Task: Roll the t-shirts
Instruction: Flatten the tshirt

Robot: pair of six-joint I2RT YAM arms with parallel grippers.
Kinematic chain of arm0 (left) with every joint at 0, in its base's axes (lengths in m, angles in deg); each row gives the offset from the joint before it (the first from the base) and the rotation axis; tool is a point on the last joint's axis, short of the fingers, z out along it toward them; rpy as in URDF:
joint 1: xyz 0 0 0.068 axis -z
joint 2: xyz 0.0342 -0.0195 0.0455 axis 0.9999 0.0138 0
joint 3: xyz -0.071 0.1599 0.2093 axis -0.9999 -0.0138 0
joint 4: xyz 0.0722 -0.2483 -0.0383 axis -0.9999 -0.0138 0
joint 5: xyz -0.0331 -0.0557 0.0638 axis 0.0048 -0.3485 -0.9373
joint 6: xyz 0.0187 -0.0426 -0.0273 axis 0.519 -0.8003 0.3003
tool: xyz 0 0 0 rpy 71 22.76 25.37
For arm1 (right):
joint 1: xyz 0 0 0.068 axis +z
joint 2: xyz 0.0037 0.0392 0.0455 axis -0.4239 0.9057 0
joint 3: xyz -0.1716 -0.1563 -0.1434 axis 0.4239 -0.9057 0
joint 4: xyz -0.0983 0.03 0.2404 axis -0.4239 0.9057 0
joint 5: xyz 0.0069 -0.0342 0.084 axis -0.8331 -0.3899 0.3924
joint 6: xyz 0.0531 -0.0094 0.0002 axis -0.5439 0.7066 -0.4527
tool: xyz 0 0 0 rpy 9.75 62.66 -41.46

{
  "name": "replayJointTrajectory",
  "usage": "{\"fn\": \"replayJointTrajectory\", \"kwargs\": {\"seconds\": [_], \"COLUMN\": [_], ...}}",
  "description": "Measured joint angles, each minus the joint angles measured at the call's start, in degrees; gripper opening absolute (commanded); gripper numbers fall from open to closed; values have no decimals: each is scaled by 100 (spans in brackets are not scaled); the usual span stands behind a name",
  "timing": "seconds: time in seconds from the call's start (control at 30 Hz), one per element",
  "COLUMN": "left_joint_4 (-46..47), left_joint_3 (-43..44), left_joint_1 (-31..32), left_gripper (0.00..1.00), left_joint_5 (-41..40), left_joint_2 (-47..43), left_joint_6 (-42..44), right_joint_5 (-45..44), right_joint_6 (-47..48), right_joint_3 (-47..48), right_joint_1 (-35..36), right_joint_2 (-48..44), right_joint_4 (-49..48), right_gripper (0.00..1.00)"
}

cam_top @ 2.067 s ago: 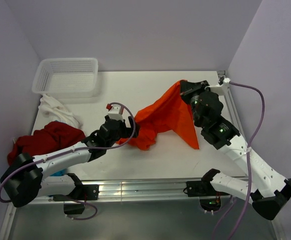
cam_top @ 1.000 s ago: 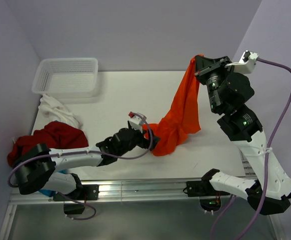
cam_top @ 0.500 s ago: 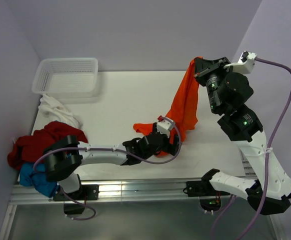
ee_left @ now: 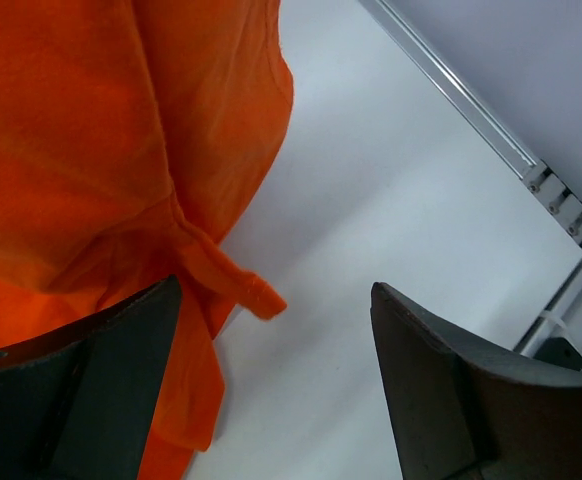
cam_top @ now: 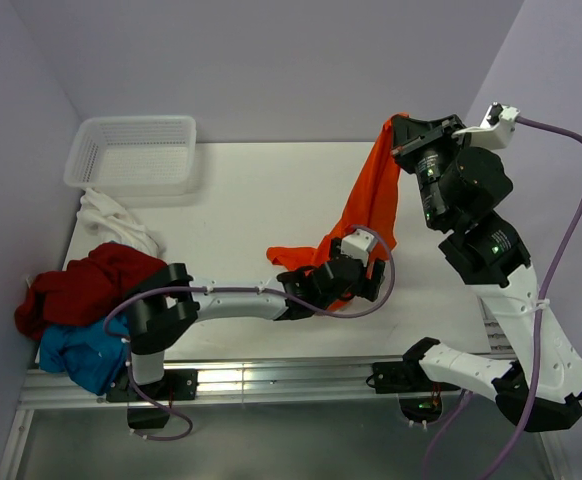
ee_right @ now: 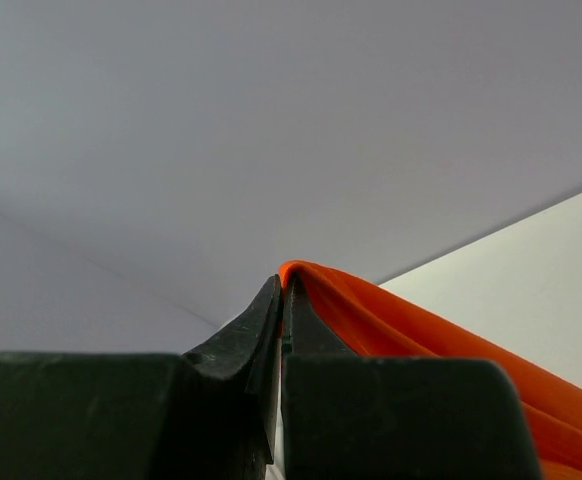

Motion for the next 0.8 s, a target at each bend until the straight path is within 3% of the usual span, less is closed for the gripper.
{"fn": "replayJointTrajectory", "kwargs": {"seconds": [0.27, 0.37, 0.53, 0.57, 0.6, 0.8], "left_joint_4": [-651, -964, -1174, -1191, -1217, -1611], "left_joint_3": [737, 984, 1071, 1071, 1071, 909], "left_joint_1": [2, 4, 4, 4, 4, 17], "left_gripper": [73, 62, 27, 7, 0, 0], "left_joint_5": [-413, -667, -918, -951, -977, -990], "left_joint_2": [671, 859, 922, 922, 920, 625], "left_joint_6": [-199, -317, -468, -468, -520, -535], "right_joint_5": [-2, -2, -2, -4, -13, -114], "right_joint_6": [0, 0, 0, 0, 0, 2], "right_joint_3": [0, 0, 0, 0, 0, 0], "right_joint_1": [0, 0, 0, 0, 0, 0], "right_joint_2": [-48, -61, -66, -66, -66, -66], "right_joint_4": [11, 15, 24, 24, 24, 28], "right_gripper": [0, 0, 0, 0, 0, 0]}}
